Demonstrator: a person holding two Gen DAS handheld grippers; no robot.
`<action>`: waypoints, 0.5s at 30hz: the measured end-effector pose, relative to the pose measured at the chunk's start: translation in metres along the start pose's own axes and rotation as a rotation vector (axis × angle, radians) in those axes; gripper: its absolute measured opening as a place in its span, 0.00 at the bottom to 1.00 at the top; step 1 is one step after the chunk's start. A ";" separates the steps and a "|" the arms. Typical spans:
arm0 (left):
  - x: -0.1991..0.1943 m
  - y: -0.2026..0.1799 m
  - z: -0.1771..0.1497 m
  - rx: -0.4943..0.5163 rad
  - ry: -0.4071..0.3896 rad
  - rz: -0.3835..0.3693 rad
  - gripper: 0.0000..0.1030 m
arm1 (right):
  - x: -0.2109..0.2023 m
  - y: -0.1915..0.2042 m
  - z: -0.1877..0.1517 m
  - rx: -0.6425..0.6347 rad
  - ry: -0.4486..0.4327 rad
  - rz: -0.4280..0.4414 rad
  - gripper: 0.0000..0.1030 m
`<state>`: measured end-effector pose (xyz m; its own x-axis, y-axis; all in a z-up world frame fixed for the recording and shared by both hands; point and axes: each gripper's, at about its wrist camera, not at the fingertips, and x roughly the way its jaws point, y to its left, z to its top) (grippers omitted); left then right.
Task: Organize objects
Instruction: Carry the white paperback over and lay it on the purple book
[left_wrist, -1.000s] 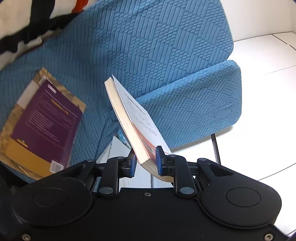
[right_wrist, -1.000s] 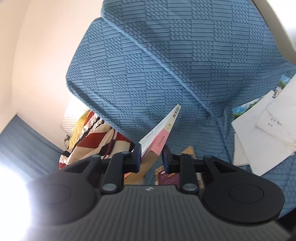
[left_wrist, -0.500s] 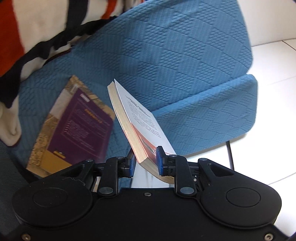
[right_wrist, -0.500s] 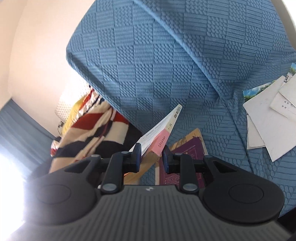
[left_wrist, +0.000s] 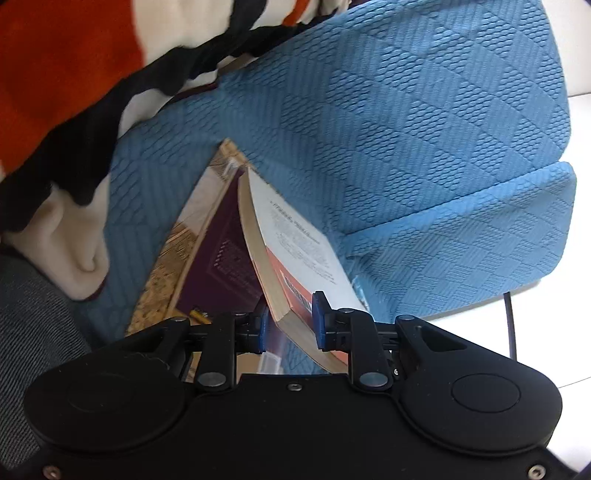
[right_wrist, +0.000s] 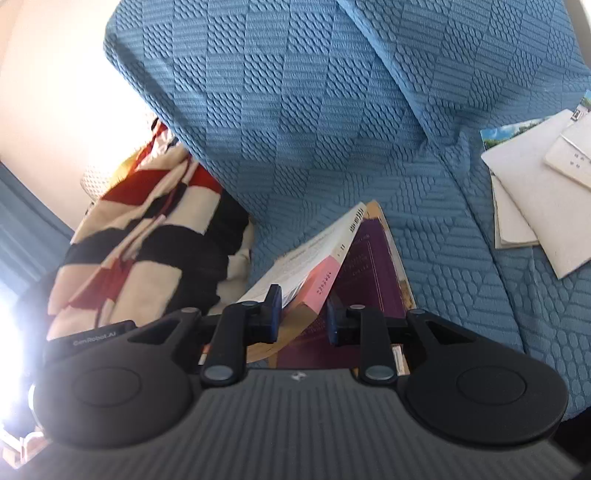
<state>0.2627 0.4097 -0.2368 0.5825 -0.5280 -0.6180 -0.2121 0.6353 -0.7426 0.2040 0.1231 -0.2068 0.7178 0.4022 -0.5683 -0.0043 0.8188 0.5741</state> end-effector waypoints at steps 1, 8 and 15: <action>0.001 0.002 -0.001 0.002 0.002 0.007 0.21 | 0.000 0.000 -0.002 -0.008 0.004 -0.005 0.27; 0.008 0.016 -0.009 -0.001 0.029 0.087 0.21 | 0.006 -0.011 -0.020 0.000 0.065 -0.021 0.27; 0.022 0.025 -0.020 0.030 0.055 0.184 0.25 | 0.019 -0.025 -0.036 0.019 0.136 -0.068 0.28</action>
<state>0.2541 0.4027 -0.2741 0.4920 -0.4310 -0.7564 -0.2868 0.7402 -0.6082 0.1921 0.1252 -0.2529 0.6152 0.3988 -0.6801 0.0557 0.8385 0.5420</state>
